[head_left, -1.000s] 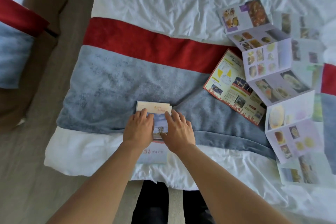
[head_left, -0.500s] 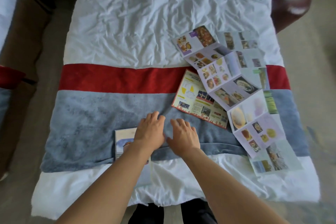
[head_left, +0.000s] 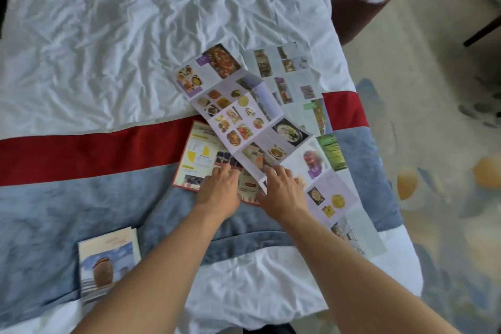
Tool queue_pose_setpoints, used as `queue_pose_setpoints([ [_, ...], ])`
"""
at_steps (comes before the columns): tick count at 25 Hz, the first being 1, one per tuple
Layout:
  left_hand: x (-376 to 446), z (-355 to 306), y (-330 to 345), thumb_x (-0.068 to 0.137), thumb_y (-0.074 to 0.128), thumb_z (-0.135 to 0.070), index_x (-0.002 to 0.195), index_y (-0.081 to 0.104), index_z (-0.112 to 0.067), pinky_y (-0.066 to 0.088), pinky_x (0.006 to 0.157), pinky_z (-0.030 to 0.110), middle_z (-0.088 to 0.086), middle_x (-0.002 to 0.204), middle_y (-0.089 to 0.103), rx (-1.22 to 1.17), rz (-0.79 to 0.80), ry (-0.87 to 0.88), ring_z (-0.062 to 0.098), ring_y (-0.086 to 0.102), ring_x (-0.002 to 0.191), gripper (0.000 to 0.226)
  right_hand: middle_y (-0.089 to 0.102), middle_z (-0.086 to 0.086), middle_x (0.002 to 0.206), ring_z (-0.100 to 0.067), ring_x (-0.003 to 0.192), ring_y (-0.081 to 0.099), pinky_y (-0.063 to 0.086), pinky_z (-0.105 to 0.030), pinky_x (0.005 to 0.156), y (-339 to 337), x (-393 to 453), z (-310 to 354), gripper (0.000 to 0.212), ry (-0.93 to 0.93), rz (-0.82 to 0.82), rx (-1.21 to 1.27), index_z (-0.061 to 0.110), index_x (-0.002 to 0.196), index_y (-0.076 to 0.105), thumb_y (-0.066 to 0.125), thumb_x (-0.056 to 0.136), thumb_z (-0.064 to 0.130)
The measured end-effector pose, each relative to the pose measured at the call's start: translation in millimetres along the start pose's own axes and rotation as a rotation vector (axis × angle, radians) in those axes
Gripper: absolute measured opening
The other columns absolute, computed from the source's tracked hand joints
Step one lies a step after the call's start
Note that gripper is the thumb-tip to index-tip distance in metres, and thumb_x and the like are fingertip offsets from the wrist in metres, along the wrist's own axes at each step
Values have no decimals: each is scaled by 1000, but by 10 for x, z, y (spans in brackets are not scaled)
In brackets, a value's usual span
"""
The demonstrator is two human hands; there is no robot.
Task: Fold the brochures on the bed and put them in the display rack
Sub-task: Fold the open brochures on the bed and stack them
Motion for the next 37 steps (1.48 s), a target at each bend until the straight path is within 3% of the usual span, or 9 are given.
queue_pose_setpoints([
  [7, 426, -427, 292, 91, 62, -35, 148, 36, -32, 51, 86, 40, 7, 129, 62, -439, 130, -197, 32, 60, 111, 62, 41, -5, 147, -28, 135, 37, 36, -44, 106, 71, 159, -519, 69, 23, 23, 39, 21, 148, 33, 65, 90, 41],
  [12, 498, -523, 484, 93, 61, -34, 155, 19, -40, 49, 95, 40, 4, 147, 50, -560, 187, -287, 32, 56, 122, 75, 36, -7, 152, -29, 138, 35, 35, -45, 109, 122, 148, -658, 72, 59, 15, 80, 23, 151, 29, 65, 91, 41],
  [16, 508, -550, 571, 95, 62, -28, 155, 23, -37, 49, 98, 41, 3, 150, 47, -698, 184, -349, 31, 54, 125, 73, 32, -7, 156, -29, 141, 34, 33, -45, 112, 140, 110, -694, 73, 90, 18, 110, 26, 152, 25, 63, 91, 43],
  [23, 485, -675, 425, 89, 68, -13, 117, 64, -27, 53, 83, 33, -1, 122, 64, -956, -110, -493, 18, 61, 101, 31, 34, -5, 152, -26, 136, 37, 40, -42, 106, 66, 64, -778, 77, 117, 20, 162, 31, 154, 15, 61, 93, 40],
  [27, 470, -723, 264, 90, 66, -15, 101, 71, -24, 58, 80, 41, -1, 101, 69, -869, -192, -441, 20, 66, 89, 15, 35, -7, 151, -28, 134, 38, 42, -42, 101, 29, 67, -773, 81, 112, 14, 168, 33, 154, 9, 62, 93, 39],
  [30, 457, -712, 186, 89, 69, -25, 89, 74, -22, 54, 66, 32, -4, 86, 70, -780, -208, -388, 16, 64, 78, 6, 46, -8, 137, -29, 124, 47, 44, -41, 96, -10, 101, -719, 81, 82, -4, 169, 36, 155, 4, 59, 95, 38],
  [32, 447, -683, 161, 88, 71, -32, 80, 72, -24, 41, 52, 24, -9, 75, 68, -735, -183, -360, 11, 62, 69, 11, 55, -7, 120, -28, 111, 54, 46, -39, 90, -31, 129, -673, 83, 67, -18, 196, 36, 157, -1, 56, 96, 37],
  [35, 437, -655, 170, 86, 72, -39, 76, 69, -25, 34, 49, 22, -12, 71, 65, -675, -138, -265, 10, 60, 66, 18, 60, -4, 115, -25, 110, 56, 49, -38, 84, -42, 165, -578, 65, 37, -57, 217, 31, 153, 24, 55, 96, 33],
  [37, 426, -645, 198, 85, 71, -42, 78, 69, -26, 36, 52, 23, -12, 75, 65, -647, -124, -208, 9, 59, 70, 18, 60, 0, 120, -23, 114, 55, 50, -36, 86, -37, 176, -537, 44, 32, -91, 223, 27, 136, 46, 56, 93, 27],
])
Point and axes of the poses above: each hand's wrist, its own x-axis towards the middle knuckle, its own y-axis out of the palm, z = x × y, the point moved 4 cm from there along x, towards the middle knuckle
